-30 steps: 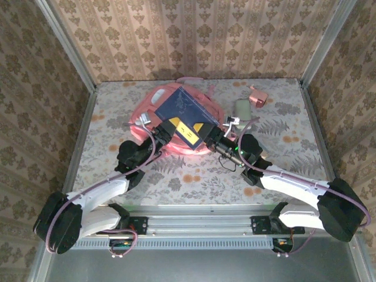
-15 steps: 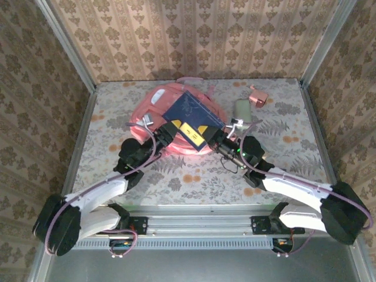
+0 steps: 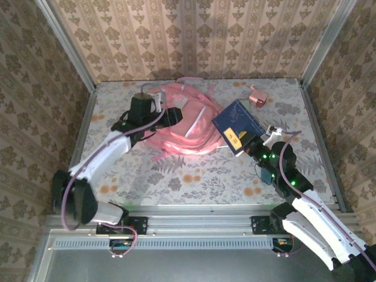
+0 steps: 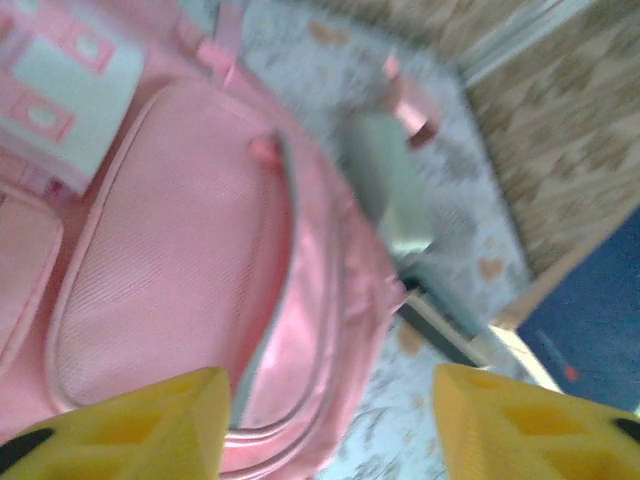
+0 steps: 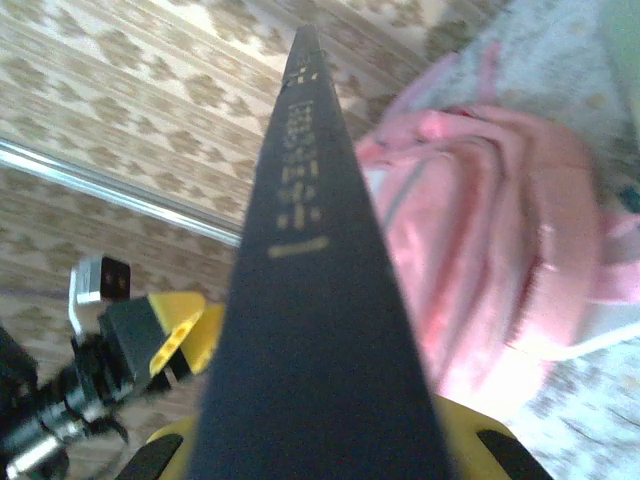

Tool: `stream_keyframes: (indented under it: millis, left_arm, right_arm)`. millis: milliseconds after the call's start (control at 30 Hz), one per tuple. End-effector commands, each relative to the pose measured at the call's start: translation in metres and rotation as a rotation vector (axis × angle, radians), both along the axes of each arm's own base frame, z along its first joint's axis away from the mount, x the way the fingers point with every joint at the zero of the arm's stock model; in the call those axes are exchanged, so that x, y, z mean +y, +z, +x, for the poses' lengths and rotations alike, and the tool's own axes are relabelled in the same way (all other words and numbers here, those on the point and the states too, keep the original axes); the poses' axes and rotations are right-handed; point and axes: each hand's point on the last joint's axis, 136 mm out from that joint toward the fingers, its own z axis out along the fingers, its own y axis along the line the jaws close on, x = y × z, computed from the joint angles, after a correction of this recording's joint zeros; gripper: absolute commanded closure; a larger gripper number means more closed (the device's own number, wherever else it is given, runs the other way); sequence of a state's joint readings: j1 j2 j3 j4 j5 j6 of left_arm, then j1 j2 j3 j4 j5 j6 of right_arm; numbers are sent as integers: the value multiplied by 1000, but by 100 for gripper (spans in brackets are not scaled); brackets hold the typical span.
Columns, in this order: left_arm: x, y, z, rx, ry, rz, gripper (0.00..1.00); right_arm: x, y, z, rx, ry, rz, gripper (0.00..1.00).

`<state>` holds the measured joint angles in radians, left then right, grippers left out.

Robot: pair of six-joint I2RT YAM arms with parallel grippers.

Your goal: Pack the student bag

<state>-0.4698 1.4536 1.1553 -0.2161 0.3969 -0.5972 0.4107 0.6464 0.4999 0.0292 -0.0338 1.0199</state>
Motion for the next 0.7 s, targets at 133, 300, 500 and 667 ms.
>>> stream_keyframes:
  millis: [133,300,500,667]
  left_arm:
    - [-49,-33,3,116,-318,54,49]
    - [-66,-57,23,170,-354,55,50]
    - [-86,-73,39,215,-396,3,51]
    - [-99,-73,48,216,-414,-39,53]
  right_arm:
    - [-8,-20,-14,54,29,-105,100]
    - [-9,-20,-13,43,40,-103,100]
    - [-15,-32,-11,68,33,-83,100]
    - [-21,-41,-8,88,26,-39,100]
